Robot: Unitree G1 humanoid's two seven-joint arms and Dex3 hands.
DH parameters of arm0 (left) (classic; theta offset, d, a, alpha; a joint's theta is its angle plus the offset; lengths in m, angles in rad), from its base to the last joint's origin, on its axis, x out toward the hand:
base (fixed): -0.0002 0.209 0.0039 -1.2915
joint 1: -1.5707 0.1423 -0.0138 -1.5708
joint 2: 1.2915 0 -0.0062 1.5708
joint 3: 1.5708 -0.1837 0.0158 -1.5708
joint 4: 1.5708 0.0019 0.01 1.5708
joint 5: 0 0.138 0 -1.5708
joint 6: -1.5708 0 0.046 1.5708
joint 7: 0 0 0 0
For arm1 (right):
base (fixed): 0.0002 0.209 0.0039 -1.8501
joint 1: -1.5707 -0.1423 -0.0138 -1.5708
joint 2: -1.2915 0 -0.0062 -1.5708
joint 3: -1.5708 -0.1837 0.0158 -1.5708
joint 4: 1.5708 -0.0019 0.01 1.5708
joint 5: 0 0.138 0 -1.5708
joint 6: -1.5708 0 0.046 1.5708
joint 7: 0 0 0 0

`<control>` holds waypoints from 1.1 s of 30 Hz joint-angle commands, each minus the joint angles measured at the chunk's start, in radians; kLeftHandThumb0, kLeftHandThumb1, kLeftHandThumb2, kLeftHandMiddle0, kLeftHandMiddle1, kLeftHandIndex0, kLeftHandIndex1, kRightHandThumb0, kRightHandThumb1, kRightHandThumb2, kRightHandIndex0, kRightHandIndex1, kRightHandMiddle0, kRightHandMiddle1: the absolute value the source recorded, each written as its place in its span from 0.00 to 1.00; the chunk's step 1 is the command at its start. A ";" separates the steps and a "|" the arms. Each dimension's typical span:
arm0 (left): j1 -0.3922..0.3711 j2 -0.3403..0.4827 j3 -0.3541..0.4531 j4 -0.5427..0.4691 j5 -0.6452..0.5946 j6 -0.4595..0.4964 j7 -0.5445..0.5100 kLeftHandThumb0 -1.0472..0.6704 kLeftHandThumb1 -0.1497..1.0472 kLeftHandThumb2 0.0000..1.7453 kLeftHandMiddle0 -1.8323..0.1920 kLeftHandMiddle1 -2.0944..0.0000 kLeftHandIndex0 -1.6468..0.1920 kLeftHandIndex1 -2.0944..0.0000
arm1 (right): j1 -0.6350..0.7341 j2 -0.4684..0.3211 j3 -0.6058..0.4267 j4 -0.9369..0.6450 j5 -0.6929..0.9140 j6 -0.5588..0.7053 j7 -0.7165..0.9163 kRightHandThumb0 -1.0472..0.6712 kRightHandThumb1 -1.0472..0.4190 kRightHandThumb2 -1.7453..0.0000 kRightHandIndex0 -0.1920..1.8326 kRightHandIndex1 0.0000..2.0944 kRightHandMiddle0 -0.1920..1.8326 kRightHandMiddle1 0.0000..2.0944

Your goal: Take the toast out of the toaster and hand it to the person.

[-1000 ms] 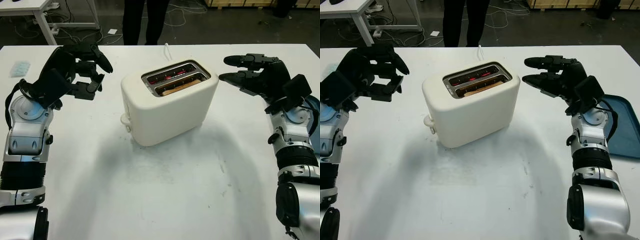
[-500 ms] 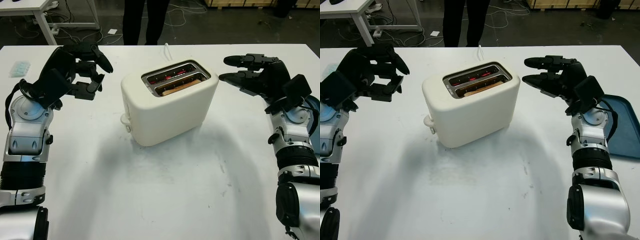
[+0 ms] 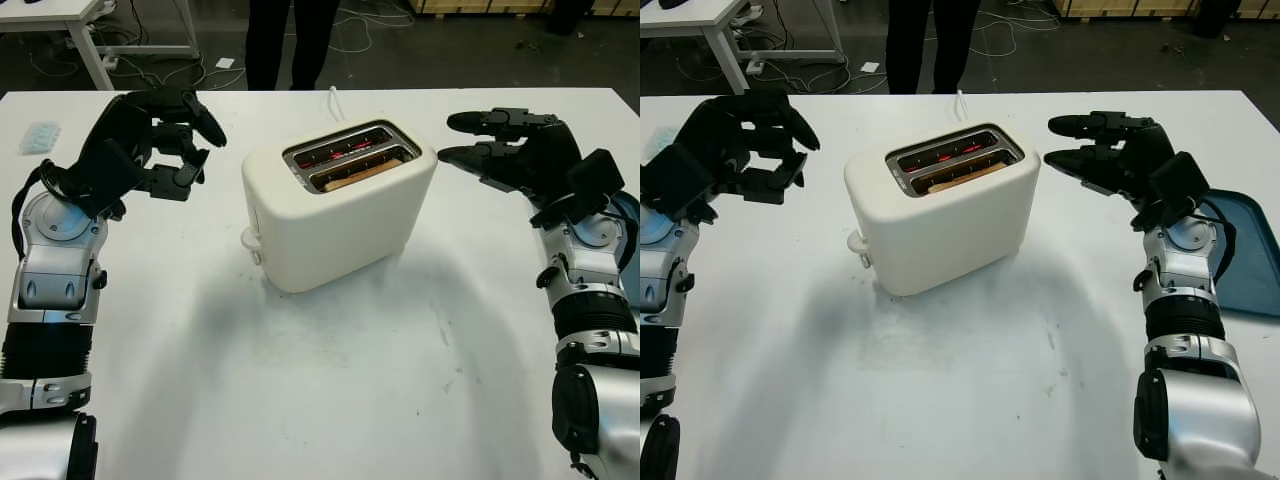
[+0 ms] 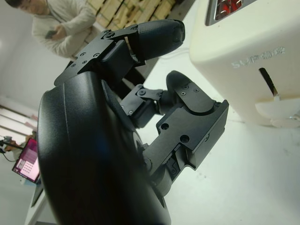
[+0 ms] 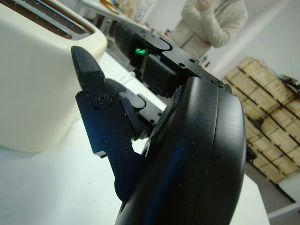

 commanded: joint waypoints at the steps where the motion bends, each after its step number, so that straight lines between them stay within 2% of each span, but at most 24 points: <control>1: -0.010 0.009 -0.003 0.007 0.013 -0.016 0.000 0.64 0.47 0.74 0.41 0.34 0.48 0.41 | 0.006 -0.008 -0.001 -0.007 -0.005 -0.002 -0.011 0.40 0.20 1.00 0.67 0.00 0.62 0.00; 15: -0.012 0.004 -0.002 0.037 0.009 -0.069 -0.001 0.63 0.45 0.75 0.39 0.34 0.48 0.41 | 0.009 -0.008 -0.005 -0.008 0.006 0.004 -0.002 0.39 0.20 1.00 0.67 0.00 0.62 0.00; 23: 0.002 0.005 0.001 0.016 0.008 -0.049 0.005 0.63 0.47 0.74 0.40 0.34 0.48 0.41 | -0.013 -0.011 -0.014 -0.019 0.014 -0.017 0.003 0.40 0.20 1.00 0.66 0.00 0.61 0.00; 26: 0.006 0.011 0.003 -0.011 0.003 -0.014 0.001 0.63 0.48 0.73 0.41 0.35 0.49 0.41 | -0.042 -0.045 -0.006 -0.080 -0.029 -0.034 -0.046 0.39 0.20 1.00 0.65 0.00 0.60 0.00; 33: 0.005 0.005 0.006 0.012 0.000 -0.040 -0.003 0.62 0.48 0.73 0.40 0.34 0.48 0.41 | -0.178 -0.139 0.061 -0.259 -0.184 -0.028 -0.117 0.39 0.22 1.00 0.63 0.00 0.59 0.00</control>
